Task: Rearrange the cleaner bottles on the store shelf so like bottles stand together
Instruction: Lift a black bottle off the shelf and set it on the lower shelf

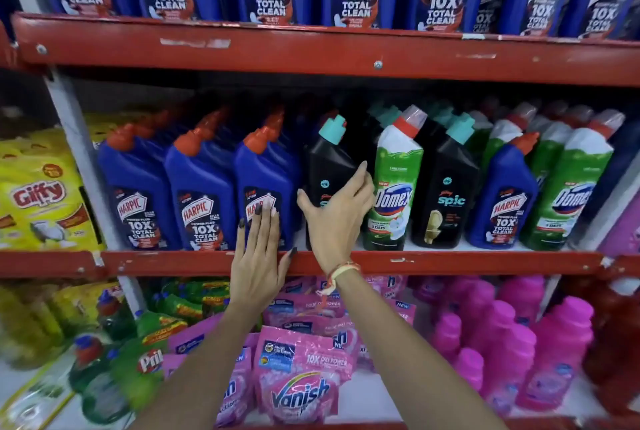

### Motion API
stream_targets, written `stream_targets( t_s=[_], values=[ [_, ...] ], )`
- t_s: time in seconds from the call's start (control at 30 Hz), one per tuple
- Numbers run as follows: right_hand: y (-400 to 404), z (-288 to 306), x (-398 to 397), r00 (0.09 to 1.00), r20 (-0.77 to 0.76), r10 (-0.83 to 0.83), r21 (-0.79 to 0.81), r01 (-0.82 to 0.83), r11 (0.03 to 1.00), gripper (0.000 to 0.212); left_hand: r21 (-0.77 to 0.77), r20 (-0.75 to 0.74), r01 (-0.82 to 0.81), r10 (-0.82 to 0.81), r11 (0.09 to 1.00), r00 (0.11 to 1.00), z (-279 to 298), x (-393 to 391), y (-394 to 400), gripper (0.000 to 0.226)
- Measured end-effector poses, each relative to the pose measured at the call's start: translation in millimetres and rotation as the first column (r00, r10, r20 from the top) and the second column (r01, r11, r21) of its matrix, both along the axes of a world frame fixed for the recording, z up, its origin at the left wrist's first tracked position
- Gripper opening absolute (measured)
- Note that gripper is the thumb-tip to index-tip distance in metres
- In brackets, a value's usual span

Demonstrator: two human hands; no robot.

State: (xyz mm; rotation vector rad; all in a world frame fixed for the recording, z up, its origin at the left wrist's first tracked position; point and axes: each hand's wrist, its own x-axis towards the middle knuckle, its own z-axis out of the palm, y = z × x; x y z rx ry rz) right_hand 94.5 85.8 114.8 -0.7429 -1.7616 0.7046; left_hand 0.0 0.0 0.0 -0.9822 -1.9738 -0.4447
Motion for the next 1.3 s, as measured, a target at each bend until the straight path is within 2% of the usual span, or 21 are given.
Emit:
stream_targets(
  t_s=[0.13, 0.3, 0.43, 0.77, 1.07, 1.3],
  values=[
    [5, 5, -10, 0.998, 0.019, -0.065, -0.004, 0.065, 0.998, 0.105, -0.003, -0.031, -0.041, 0.041, 0.999, 0.999, 0, -2, 1, 0.065],
    [9, 4, -12, 0.991, 0.050, -0.124, -0.080, 0.128, 0.989, 0.109, -0.016, -0.071, -0.055, 0.053, 0.998, 0.996, -6, -8, 2, 0.065],
    [14, 3, -8, 0.994, 0.042, -0.096, -0.058, 0.099, 0.993, 0.106, 0.006, -0.084, -0.036, 0.036, 0.999, 0.996, -7, -10, 3, 0.065],
    [10, 22, 32, 0.995, -0.092, 0.037, 0.005, -0.037, 0.999, 0.107, -0.013, -0.095, -0.050, 0.048, 0.999, 0.994, -5, -11, 2, 0.065],
    [11, -14, 103, 0.992, -0.101, 0.074, -0.013, -0.075, 0.997, 0.098, 0.041, -0.116, -0.026, 0.031, 0.999, 0.993, -4, -9, 5, 0.064],
    [19, -70, 127, 0.994, -0.079, 0.082, -0.089, -0.089, 0.992, 0.089, 0.065, -0.130, -0.016, 0.024, 0.998, 0.991, -11, -13, 7, 0.063]
  ],
)
